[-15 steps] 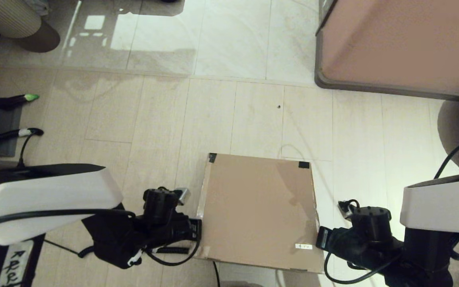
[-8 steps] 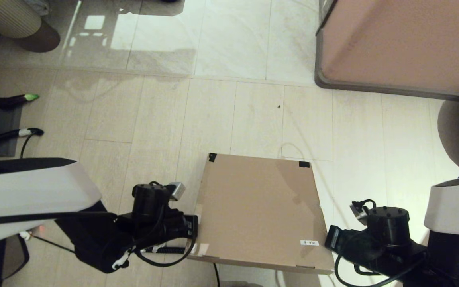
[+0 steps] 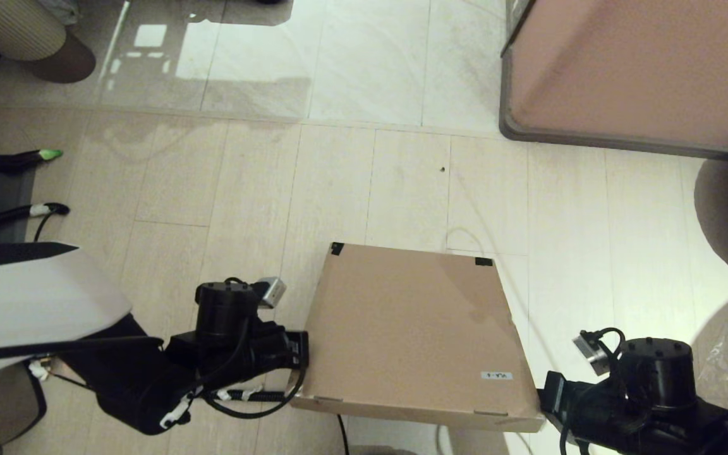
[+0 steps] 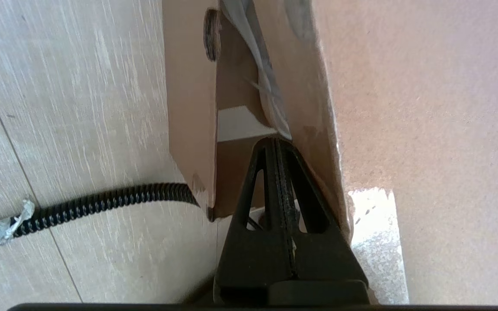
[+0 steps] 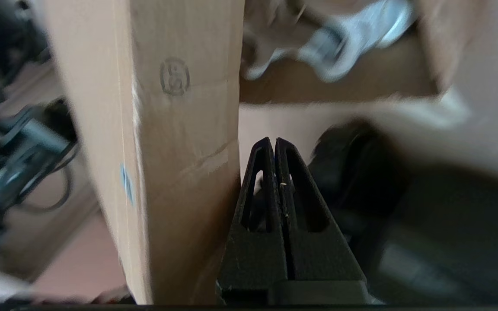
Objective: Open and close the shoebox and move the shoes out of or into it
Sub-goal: Open the shoe box
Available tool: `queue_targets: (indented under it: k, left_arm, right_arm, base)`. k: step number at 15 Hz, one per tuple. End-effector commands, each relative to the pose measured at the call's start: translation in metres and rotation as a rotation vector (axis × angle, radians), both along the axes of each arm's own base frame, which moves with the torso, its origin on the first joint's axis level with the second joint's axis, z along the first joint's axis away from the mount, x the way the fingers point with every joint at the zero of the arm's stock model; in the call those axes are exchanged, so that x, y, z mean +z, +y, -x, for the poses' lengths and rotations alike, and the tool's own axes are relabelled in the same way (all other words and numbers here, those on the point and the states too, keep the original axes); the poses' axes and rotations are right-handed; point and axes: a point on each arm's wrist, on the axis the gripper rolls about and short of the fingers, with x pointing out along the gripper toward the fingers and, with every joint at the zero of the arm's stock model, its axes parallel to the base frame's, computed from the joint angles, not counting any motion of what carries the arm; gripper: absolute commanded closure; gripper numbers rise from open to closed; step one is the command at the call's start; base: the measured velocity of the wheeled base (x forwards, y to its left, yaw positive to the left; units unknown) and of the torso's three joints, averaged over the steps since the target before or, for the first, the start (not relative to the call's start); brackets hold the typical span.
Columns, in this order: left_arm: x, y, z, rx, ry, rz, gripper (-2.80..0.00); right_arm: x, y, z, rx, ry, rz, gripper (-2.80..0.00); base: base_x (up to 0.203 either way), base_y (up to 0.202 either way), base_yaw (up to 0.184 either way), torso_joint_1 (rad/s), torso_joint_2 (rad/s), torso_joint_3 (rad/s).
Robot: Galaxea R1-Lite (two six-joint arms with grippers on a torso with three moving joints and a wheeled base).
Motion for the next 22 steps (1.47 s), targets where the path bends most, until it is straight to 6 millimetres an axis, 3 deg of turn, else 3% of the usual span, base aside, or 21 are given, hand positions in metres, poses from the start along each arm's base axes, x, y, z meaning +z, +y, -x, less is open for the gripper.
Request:
queue_targets:
  k: [1,13,18,22]
  left_arm:
    - [0.01,0.0,-0.001,0.031,-0.026,0.027,0.0]
    - [0.061,0.013,0.0,0.117,-0.194,0.173,0.0]
    - [0.069,0.036,0.0,0.184,-0.217,0.176,0.0]
    - [0.073,0.042,0.005,0.199,-0.225,0.177,0.0]
  right_arm:
    - [0.008,-0.002,0.008,-0.009,0.009,-0.043,0.0]
    - [0.017,-0.007,0.032,0.001,-0.002,-0.034,0.0]
    - [0.025,-0.007,0.032,0.004,-0.042,-0.047,0.0]
    - [0.038,-0.005,0.022,-0.004,-0.122,-0.071,0.0]
  base:
    - [0.0,0.0,0.0,0.0,0.0,0.0]
    - [0.0,0.0,0.0,0.0,0.0,0.0]
    - [0.0,0.0,0.0,0.0,0.0,0.0]
    - [0.0,0.0,0.0,0.0,0.0,0.0]
